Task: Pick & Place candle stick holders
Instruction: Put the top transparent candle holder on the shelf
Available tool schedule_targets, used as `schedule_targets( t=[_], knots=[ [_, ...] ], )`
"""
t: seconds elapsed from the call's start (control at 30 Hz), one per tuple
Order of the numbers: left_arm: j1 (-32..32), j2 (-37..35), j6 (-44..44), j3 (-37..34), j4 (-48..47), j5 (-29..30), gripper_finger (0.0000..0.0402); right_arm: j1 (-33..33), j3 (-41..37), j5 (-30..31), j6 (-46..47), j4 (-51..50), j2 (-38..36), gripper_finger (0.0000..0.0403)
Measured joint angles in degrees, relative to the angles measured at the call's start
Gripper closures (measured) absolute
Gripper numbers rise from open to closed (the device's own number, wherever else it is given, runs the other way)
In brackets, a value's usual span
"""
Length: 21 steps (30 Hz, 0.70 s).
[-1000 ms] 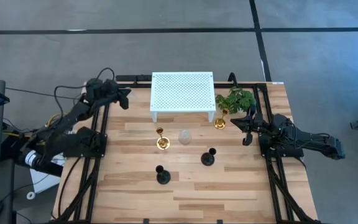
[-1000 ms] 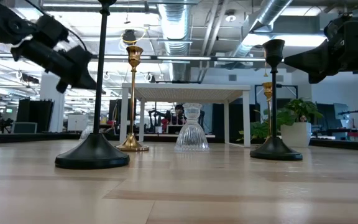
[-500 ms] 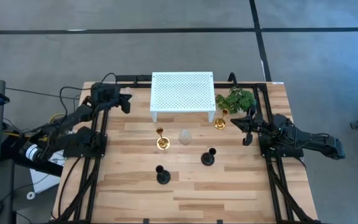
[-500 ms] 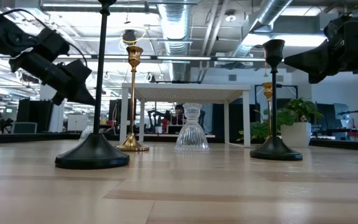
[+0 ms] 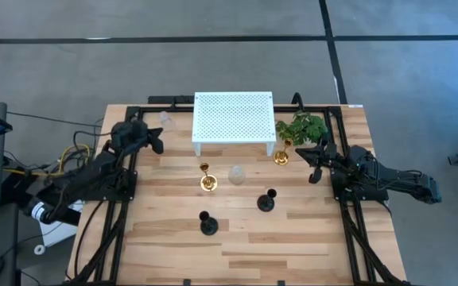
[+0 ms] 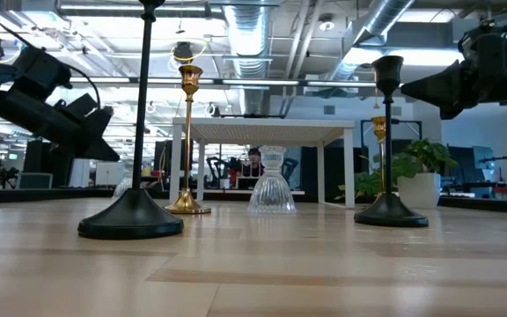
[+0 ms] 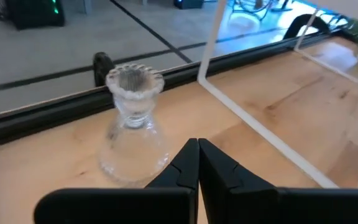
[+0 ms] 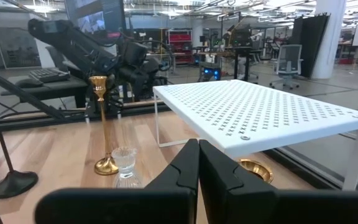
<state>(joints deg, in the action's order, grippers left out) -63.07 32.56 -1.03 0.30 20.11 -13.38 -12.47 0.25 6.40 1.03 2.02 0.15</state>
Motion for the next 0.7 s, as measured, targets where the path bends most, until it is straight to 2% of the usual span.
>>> schedule_targets(
  t=[0.37,0.5,0.7],
  knots=[
    [0.0,0.2,1.1,0.0,1.0,1.4,0.0386,0.0,0.0,0.1,0.0,-0.1,0.0,0.0403],
    [0.0,0.2,1.1,0.0,1.0,1.4,0.0359,0.0,0.0,0.1,0.0,-0.1,0.0,0.0403],
    [0.0,0.2,1.1,0.0,1.0,1.4,0.0292,0.0,0.0,0.1,0.0,-0.1,0.0,0.0403]
  ],
)
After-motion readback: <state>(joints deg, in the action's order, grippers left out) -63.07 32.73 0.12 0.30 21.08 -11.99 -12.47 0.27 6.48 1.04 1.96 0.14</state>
